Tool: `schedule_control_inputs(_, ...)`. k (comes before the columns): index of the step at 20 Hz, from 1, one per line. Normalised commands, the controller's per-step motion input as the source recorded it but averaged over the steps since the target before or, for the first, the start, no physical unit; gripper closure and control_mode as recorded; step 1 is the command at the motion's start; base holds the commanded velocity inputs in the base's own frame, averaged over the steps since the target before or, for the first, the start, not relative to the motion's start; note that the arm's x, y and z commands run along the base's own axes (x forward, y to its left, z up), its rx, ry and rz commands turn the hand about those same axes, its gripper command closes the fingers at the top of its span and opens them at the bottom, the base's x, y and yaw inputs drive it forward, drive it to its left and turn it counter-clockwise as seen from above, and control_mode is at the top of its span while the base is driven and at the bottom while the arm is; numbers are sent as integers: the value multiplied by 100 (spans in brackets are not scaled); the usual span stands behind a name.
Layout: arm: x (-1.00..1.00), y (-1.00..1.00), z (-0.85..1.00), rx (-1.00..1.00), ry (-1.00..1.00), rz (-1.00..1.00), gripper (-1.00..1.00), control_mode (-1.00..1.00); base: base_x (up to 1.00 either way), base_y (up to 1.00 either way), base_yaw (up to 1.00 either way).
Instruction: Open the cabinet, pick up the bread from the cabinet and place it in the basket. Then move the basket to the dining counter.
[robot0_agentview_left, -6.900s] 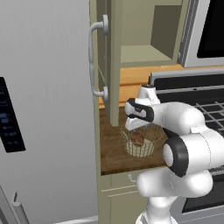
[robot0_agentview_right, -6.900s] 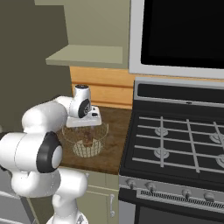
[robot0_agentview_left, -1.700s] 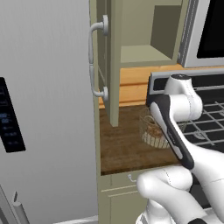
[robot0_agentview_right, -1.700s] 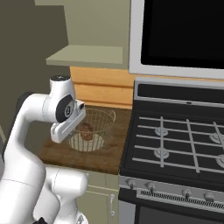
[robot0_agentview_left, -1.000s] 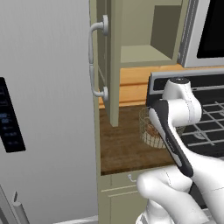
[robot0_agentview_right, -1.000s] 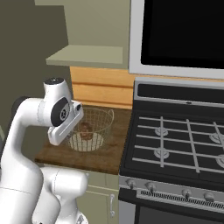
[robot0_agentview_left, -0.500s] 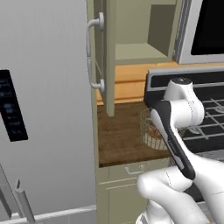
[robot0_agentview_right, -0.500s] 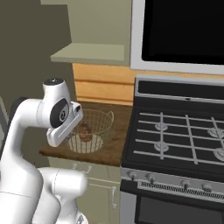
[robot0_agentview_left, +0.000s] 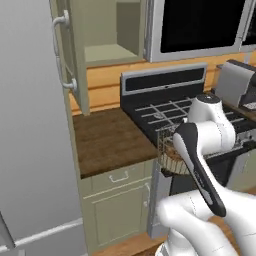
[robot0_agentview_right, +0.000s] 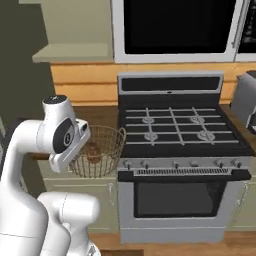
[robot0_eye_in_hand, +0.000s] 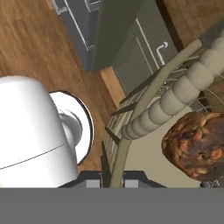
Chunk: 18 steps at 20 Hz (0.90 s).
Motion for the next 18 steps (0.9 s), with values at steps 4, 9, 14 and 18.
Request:
schedule_control_inputs(4,0,0,0,0,0,0,100,100,0,22,-86)
schedule_control_inputs(9,0,0,0,0,0,0,100,100,0,30,-91)
schedule_control_inputs(14,0,0,0,0,0,0,100,100,0,27,-94)
schedule_control_inputs(18,0,0,0,0,0,0,100,100,0,27,-96)
